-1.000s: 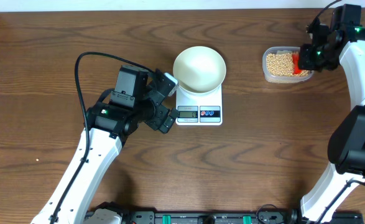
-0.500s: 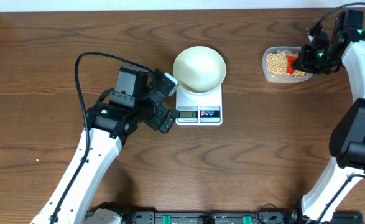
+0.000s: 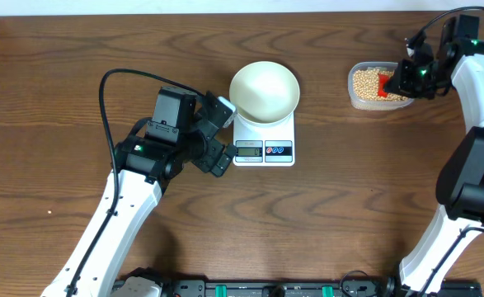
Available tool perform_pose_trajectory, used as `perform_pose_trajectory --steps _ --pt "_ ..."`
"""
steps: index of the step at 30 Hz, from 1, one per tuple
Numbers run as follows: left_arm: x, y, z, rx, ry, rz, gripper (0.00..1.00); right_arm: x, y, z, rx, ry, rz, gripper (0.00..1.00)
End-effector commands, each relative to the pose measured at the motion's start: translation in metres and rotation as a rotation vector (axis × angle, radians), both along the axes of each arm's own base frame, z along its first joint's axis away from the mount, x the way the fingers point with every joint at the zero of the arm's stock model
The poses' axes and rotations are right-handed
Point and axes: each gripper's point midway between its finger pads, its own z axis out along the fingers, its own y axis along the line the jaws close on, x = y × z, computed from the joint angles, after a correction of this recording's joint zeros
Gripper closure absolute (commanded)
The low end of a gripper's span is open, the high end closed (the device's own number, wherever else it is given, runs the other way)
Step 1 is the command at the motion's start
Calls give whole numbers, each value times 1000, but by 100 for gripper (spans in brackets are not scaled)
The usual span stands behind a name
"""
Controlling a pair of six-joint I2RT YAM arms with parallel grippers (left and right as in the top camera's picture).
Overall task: Scoop item into bowl and weigh 50g on scale
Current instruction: 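Lift the filled scoop and carry it left over the cream bowl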
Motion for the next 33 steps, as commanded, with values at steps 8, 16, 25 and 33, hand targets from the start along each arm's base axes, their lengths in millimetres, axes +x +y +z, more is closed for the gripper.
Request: perform_pose_trajectory --steps 8,16,25,33 --pt "0 -2 0 -3 3 -21 4 -9 13 -21 152 79 -7 99" --pt "0 -2 0 -3 3 -21 3 -19 -11 -8 277 55 -26 99" --pt "0 -2 0 -3 3 -21 4 -14 -30 15 430 -41 -60 99" --pt "0 -2 0 -3 3 -21 3 -12 -45 27 500 -98 -90 99"
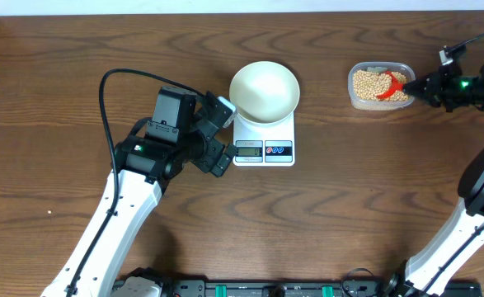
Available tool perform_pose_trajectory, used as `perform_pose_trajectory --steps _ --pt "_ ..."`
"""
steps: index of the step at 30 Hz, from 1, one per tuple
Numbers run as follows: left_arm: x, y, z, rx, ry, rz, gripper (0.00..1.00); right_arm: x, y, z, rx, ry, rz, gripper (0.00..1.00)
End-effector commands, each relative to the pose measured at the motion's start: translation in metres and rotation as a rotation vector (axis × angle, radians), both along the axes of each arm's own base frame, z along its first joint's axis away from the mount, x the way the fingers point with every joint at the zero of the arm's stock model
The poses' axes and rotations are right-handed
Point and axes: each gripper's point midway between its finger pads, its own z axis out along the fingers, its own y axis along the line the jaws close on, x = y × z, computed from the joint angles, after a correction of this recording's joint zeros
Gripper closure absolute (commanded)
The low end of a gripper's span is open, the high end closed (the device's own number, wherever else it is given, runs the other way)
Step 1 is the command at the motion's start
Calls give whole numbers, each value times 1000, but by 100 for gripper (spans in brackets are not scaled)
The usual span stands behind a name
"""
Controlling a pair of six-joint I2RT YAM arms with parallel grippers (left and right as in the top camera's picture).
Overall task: Scoop item into bowl and weigh 50g on scale
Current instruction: 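Lift the filled scoop and carry it left over the cream bowl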
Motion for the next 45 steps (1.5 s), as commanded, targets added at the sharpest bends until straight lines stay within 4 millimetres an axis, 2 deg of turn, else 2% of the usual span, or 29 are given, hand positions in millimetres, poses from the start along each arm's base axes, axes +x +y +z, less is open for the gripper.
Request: perform_pose_trajectory --steps 1,9,17,24,27,36,45 --pt "0 -2 0 -3 3 -21 4 0 -2 10 91 -50 -5 99" --pt "0 -2 0 -3 3 -21 4 -2 -17 22 152 -106 -29 99" --pt "0 -2 0 -3 3 -21 3 -12 -25 34 214 -147 -29 99" --pt "0 -2 0 -3 3 -21 4 -16 -43 47 279 -195 -77 99" --pt "0 -2 0 -3 3 -21 4 -17 -45 55 315 -236 -77 99" --pt "0 -2 0 -3 3 -21 4 -13 -34 70 393 -281 -57 99" --pt "0 -2 0 -3 3 -21 4 -6 6 80 455 -295 26 99"
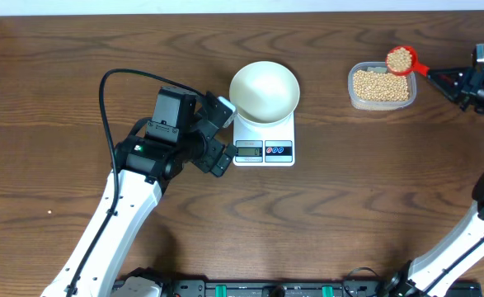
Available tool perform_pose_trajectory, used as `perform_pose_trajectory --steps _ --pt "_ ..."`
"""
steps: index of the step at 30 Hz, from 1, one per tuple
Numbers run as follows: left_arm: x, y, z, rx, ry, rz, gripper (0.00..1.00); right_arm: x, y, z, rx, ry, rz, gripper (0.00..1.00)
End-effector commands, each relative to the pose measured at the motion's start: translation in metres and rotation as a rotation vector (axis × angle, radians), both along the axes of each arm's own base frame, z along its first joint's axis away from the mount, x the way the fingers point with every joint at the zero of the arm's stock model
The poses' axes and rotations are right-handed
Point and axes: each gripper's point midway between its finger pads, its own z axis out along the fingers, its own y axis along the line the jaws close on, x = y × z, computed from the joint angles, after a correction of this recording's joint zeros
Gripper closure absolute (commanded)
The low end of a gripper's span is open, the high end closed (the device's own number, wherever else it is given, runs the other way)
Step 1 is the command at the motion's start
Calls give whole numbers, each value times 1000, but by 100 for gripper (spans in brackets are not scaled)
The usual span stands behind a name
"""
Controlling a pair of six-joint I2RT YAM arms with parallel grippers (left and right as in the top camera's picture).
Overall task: Scoop item into bowl and weigh 50g on scale
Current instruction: 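Lift the filled scoop and carry it left over the cream bowl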
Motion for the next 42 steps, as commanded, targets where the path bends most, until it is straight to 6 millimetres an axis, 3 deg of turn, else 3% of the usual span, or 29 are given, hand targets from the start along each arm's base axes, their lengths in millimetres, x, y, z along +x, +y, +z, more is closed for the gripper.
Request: perform_pose_trajectory --steps 1,19,31,42 --pt "0 -2 0 -3 3 -21 3 3 25 8 56 -43 56 99" --pt "0 -2 0 -3 3 -21 4 6 143 12 62 -90 320 99" --pt "0 -2 0 -3 3 -21 4 9 192 4 6 -106 419 98" --pt "0 -2 0 -3 3 -21 4 -4 242 -11 -78 -83 521 99"
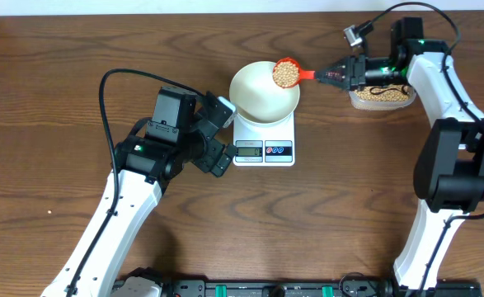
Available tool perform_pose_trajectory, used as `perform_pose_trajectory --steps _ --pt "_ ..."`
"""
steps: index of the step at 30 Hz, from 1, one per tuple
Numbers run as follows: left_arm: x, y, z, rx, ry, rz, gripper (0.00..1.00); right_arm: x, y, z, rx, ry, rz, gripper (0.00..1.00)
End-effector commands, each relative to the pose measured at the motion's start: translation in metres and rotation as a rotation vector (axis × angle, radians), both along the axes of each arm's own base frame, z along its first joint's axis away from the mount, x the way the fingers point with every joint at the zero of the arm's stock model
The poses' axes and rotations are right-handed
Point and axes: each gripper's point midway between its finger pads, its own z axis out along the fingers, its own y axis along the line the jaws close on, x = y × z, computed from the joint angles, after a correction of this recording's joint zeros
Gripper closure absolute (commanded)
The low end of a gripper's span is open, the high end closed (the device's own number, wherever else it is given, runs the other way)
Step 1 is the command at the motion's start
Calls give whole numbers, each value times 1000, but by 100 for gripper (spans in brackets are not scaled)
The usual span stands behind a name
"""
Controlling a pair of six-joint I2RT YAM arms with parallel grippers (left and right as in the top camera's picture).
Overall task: Scoop item into bowl and weigh 50g on scale
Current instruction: 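Lift the filled scoop and carry it left over the cream bowl, then tip the red scoop to pour soybeans into the cream bowl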
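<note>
A cream bowl (pixel 260 93) stands on the white scale (pixel 264 142) in the middle of the table. Over the bowl's right rim hangs a red scoop (pixel 287 73) heaped with tan beans, its handle pointing right into my right gripper (pixel 331 76), which is shut on it. The clear tub of beans (pixel 381 96) lies at the back right, mostly hidden under my right arm. My left gripper (pixel 223 136) sits open just left of the scale, one finger near the bowl's left rim, the other by the scale's display.
The scale's display and buttons (pixel 263 149) face the front edge. A black cable (pixel 110 91) loops from the left arm over the table's left side. A cable and small connector (pixel 355 33) trail above the right arm at the back.
My right gripper has carried the full scoop left, from above the tub's back right corner to over the bowl's right rim. The left arm has not moved.
My right gripper held the red scoop in the bean tub. Then the scoop lay deeper among the beans with the arm drawn to the right. Then it was lifted full of beans above the tub, and now it hangs over the bowl.
</note>
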Motion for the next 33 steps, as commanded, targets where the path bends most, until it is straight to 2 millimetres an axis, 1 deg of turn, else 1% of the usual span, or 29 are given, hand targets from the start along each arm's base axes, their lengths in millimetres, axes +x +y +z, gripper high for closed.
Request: perform_pose_trajectory --steps 1,4,8,14,18,22,28,31,33 --pt "0 -2 0 -3 3 -21 4 -4 11 -8 -21 16 21 99" --pt "0 -2 0 -3 3 -21 4 -7 17 -16 -69 21 30 99" --pt "0 -2 0 -3 3 -21 4 -8 21 -17 -80 19 39 98" --pt "0 -2 0 -3 3 -21 4 -10 26 -28 -195 4 40 99" --pt "0 -2 0 -3 3 -21 4 -11 28 -26 -271 -46 43 98" --pt "0 -2 0 -3 3 -21 4 -12 32 -30 -321 -61 48 98" --pt "0 -2 0 -3 3 -21 4 -17 43 -31 -332 -105 89 99" --pt "0 -2 0 -3 3 -21 4 -16 45 -34 -384 -127 89 98" --pt "0 -2 0 -3 3 -21 4 -13 47 -28 -419 -171 85 99"
